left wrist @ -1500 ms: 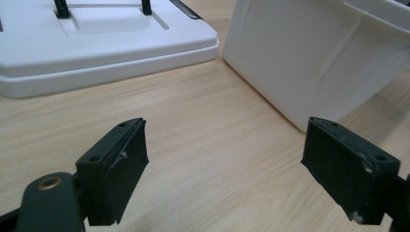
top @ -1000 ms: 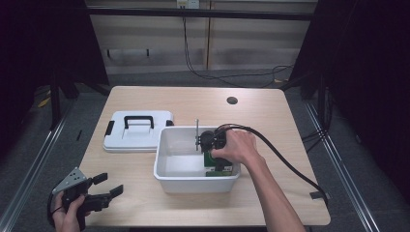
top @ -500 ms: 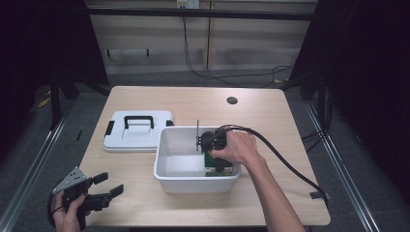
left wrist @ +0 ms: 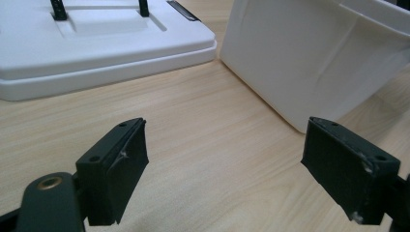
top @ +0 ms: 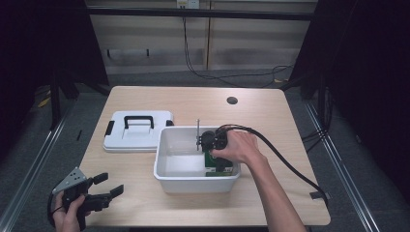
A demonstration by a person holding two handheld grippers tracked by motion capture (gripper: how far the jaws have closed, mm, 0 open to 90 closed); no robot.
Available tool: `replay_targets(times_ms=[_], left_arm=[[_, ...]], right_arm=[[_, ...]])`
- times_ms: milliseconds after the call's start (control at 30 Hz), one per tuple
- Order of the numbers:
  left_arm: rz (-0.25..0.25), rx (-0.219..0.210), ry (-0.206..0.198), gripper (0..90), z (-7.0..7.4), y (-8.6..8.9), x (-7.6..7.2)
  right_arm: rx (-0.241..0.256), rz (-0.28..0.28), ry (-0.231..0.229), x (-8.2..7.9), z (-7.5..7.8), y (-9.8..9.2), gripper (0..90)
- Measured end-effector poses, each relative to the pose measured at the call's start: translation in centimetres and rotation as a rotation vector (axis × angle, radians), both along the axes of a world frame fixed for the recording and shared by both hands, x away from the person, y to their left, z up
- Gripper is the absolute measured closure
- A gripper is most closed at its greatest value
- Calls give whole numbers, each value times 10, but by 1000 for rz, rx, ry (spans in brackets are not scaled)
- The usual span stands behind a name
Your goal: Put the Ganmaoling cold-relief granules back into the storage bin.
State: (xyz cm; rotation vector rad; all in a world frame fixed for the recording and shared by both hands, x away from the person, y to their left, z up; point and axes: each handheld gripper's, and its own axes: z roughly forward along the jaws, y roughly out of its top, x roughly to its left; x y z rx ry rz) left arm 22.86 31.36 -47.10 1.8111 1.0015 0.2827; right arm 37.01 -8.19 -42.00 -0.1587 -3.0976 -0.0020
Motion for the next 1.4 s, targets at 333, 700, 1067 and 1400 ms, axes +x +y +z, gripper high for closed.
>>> replay_targets(times_ms=[333, 700, 1067, 1400], left_arm=[[8, 0, 0, 159, 0, 1, 0], [10, 3, 3, 159, 0, 1, 0], [14, 4, 3, 159, 0, 1, 0], [15, 5, 3, 159, 0, 1, 0]], right_arm=[[30, -18, -9, -2, 10, -4, 132], [109, -24, -35, -5, 28, -13, 123], [241, -59, -119, -9, 45, -29, 117], [417, -131, -208, -14, 51, -50, 104]])
